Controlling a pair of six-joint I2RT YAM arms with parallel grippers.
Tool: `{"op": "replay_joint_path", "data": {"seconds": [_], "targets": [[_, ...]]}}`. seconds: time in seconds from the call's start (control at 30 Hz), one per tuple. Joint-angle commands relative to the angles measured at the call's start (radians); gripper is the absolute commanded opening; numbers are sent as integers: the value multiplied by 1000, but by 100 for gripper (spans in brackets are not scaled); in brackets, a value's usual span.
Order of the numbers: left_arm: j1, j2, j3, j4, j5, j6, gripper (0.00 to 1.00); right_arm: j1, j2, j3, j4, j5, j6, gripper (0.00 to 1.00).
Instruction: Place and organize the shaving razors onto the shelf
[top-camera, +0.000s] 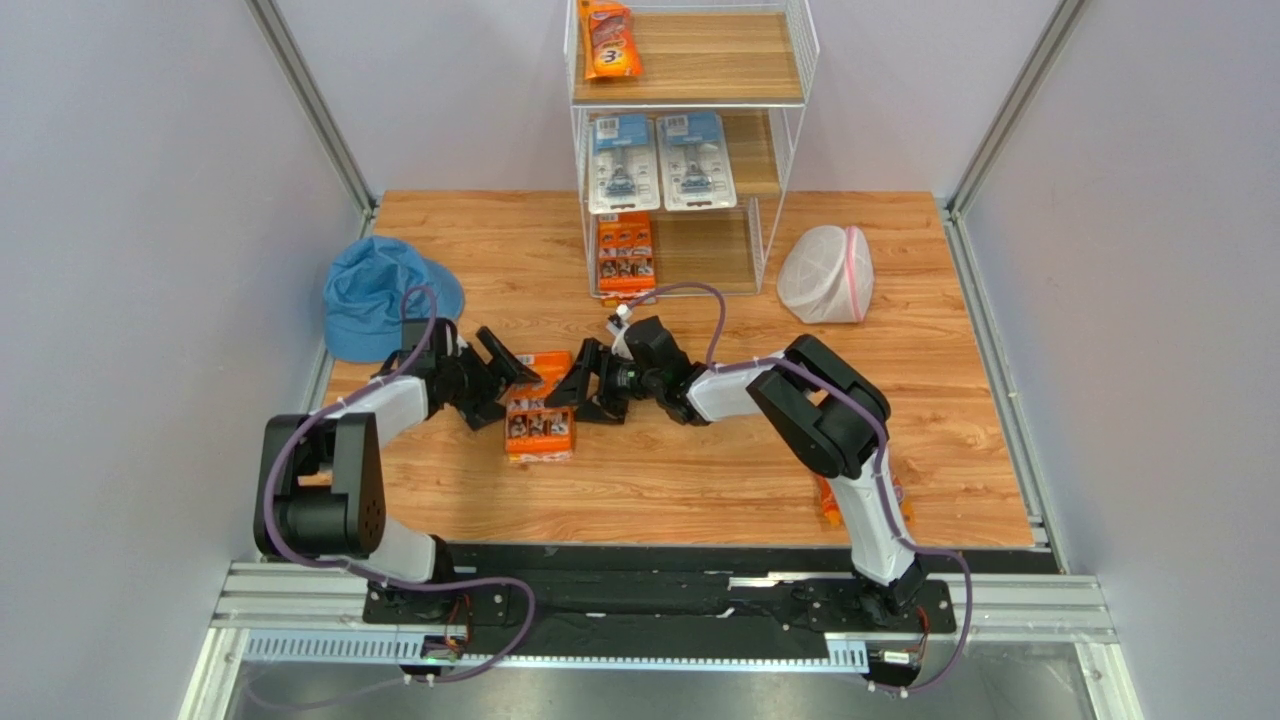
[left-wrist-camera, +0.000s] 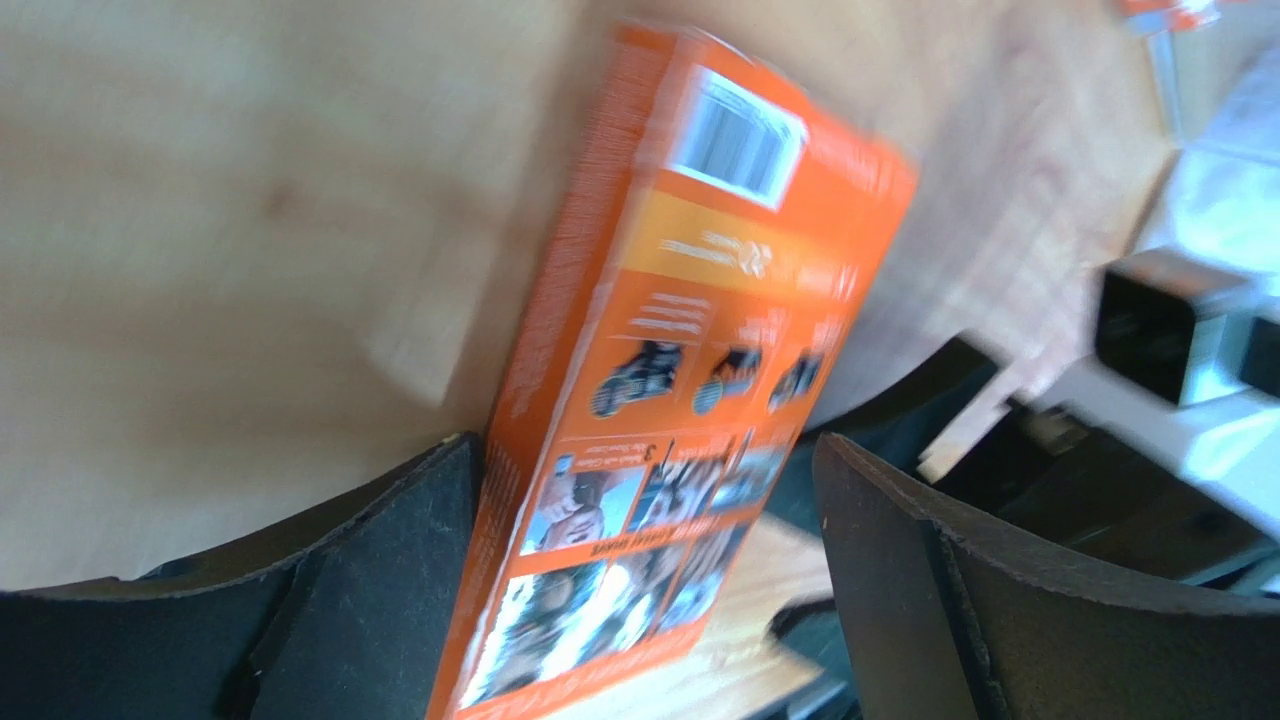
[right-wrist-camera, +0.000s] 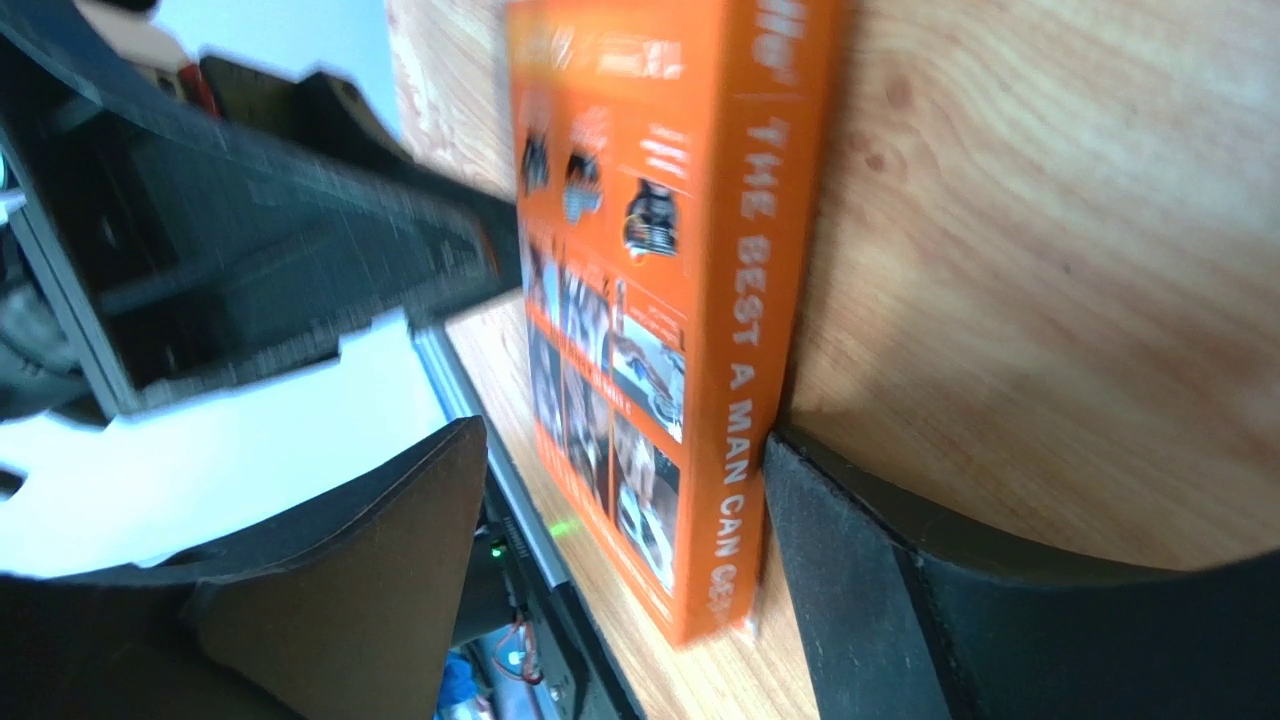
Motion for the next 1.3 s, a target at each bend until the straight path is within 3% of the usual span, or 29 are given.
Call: {"op": "replay_joint_path", "data": {"seconds": [0.0, 0.17, 0.5, 0.83, 1.27], "targets": [[-62, 104, -17, 158, 166, -12, 89, 58, 41, -85, 75, -47, 89, 74], [-169, 99, -65, 269, 168, -65, 89, 60, -5, -175, 126, 20, 115, 74], [-219, 21, -2, 36, 175, 31, 88, 60, -89, -284, 124, 186, 138, 74], [-271, -43, -39, 8, 194, 27, 88, 61, -149, -385, 232, 310, 146, 68], [-279, -102, -93, -10, 195, 2, 88, 67, -99, -588, 737, 370, 286, 52]]}}
